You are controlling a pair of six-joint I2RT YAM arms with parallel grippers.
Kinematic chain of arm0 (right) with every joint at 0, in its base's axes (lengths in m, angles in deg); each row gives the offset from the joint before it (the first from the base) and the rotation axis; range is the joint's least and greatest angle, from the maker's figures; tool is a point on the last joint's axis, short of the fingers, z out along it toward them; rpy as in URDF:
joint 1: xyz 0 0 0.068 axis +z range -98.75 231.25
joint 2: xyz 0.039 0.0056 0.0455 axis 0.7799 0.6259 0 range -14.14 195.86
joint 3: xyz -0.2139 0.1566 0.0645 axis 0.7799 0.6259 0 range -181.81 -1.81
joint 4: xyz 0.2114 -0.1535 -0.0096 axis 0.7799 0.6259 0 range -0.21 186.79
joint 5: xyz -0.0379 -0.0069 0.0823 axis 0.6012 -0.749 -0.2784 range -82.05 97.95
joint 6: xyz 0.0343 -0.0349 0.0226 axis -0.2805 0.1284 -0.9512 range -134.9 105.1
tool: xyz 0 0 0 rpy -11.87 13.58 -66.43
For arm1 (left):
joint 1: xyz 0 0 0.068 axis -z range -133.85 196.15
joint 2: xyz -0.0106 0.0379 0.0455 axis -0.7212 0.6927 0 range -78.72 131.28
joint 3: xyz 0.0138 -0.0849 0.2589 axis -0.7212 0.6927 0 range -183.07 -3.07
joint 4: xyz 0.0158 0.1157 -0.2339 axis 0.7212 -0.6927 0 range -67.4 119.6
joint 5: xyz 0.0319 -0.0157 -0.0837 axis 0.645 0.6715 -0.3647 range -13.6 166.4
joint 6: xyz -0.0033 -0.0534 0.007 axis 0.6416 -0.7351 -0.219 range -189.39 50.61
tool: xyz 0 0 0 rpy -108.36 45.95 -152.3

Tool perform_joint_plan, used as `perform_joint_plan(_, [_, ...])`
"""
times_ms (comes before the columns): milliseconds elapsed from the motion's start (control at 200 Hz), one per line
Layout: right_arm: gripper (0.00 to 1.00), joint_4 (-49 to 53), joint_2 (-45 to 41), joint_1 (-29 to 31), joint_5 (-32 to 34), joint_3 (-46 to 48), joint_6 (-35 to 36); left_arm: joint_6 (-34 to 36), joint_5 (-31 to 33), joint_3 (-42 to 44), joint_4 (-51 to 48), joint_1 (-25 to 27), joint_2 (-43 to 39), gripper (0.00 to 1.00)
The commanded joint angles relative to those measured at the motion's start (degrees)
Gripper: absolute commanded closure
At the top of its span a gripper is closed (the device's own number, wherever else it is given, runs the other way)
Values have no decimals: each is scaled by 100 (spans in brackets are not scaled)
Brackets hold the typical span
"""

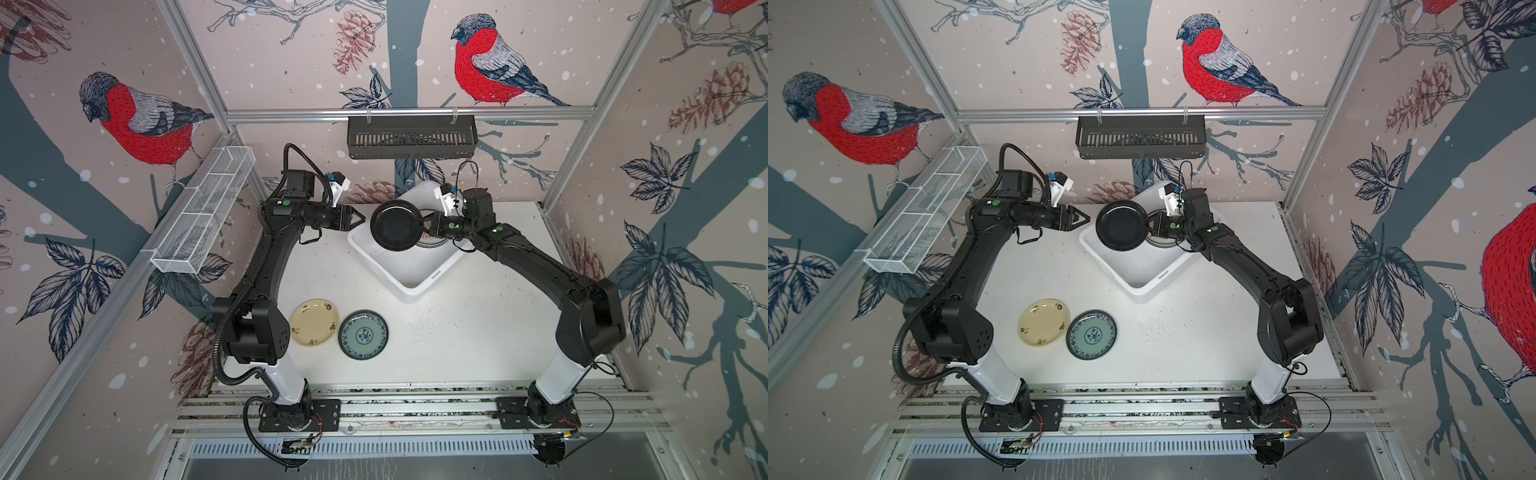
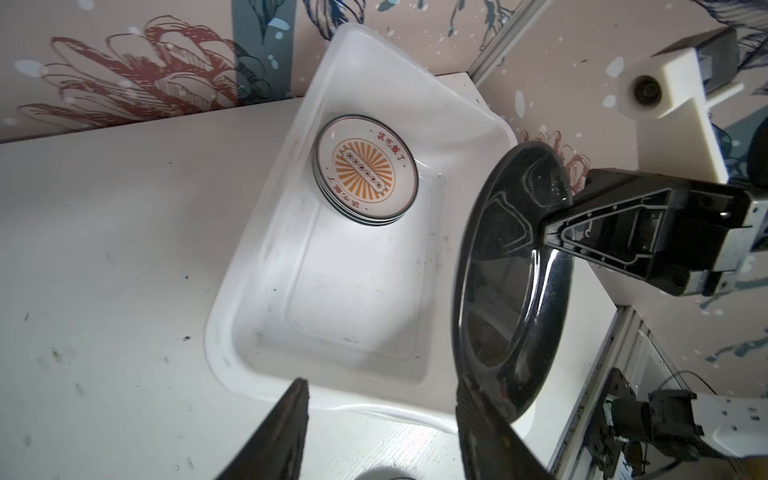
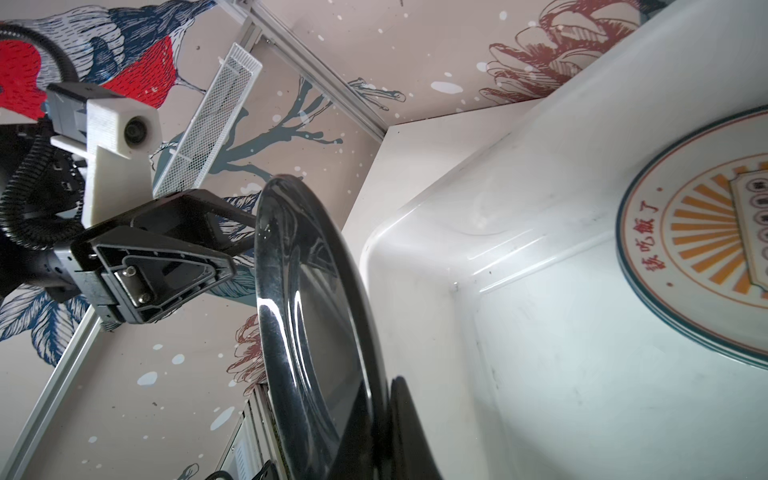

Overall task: Place the plates into the plastic bin on the countertop
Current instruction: 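Grasp the black plate rim with the right gripper beside the left gripper, then open the left gripper and lower the black plate into the bin with the right gripper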

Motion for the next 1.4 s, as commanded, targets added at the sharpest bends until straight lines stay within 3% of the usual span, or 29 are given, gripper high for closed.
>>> perform_joint_plan(0, [98,304,130,-128,58,-297,340,-112,331,-152,91,-119,-48,43])
perform_joint_plan(220, [98,1357,745,-202,535,-1133,933,491,19,-690,-422,-232,-143,42])
perform_joint_plan(595, [98,2535,2061,-60,863,-2490,1278,526,-626,170,-13,-236,-719,40])
perform_joint_plan(1391, [95,3150,3411,112,648,-3572,1277,333,-1010,460,240,-230,-844,41])
